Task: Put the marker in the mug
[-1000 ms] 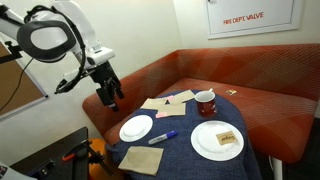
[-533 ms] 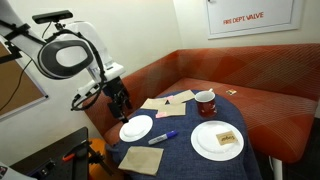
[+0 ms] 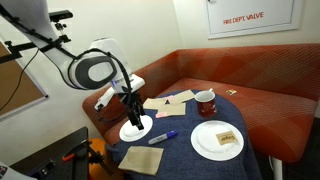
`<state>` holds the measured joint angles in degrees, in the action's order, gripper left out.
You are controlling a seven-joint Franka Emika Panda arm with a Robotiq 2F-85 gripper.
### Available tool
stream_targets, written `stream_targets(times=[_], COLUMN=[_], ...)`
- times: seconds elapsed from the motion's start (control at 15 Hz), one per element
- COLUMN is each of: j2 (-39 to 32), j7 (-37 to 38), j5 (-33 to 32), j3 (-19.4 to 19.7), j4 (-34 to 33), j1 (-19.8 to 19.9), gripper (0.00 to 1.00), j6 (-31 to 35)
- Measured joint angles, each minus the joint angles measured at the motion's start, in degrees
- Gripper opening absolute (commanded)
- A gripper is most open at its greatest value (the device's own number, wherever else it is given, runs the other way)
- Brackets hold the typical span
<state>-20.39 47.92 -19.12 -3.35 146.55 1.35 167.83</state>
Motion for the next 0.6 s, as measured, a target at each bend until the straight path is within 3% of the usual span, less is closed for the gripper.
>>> stream_targets(times=[0.27,0.6], j2=[-5.41,-10.1], j7=[-7.63,-15.08], j5=[7.48,13.77], j3=[5.03,7.18], j4=[-4.77,-9.35], j1=[-5.41,-8.19], gripper=[1.0,1.0], j6=[0.32,0.32])
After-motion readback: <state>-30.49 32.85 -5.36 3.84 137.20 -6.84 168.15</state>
